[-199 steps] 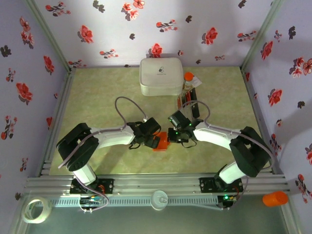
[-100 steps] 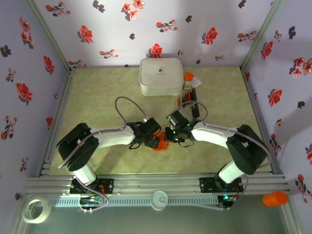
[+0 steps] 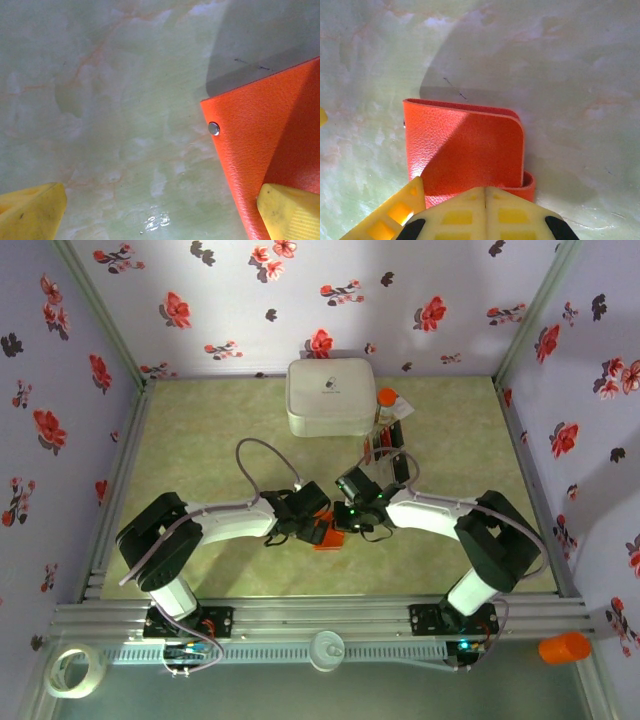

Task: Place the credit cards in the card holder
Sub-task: Close the button on the card holder.

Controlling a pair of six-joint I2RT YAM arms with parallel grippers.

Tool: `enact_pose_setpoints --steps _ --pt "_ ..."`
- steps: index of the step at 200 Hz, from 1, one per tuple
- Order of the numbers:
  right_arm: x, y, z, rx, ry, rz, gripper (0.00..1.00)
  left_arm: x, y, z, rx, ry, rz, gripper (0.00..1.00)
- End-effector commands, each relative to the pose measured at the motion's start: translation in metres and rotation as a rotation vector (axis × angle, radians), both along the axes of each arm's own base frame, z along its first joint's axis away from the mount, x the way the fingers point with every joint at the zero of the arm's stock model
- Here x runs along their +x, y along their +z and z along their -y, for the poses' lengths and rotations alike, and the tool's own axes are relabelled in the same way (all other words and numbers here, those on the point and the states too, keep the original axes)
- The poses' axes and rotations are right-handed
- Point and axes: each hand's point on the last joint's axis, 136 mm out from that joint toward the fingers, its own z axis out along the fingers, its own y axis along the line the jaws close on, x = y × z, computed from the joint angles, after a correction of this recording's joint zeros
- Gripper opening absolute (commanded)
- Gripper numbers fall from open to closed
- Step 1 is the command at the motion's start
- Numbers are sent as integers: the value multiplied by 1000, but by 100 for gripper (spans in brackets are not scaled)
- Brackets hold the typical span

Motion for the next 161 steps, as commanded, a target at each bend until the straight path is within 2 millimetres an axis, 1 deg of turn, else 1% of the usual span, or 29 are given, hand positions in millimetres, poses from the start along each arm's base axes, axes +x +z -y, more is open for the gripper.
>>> enact_pose_setpoints --steps 1,104,161 --pt "-4 -3 -8 26 5 -7 0 -24 -27 -25 132 -40 -83 100" --pt "-30 -32 11 -6 -18 -48 0 -23 -27 -24 132 -37 -83 100" --pt "-50 -55 27 -31 -37 -62 0 -24 -28 -25 134 -36 -86 100"
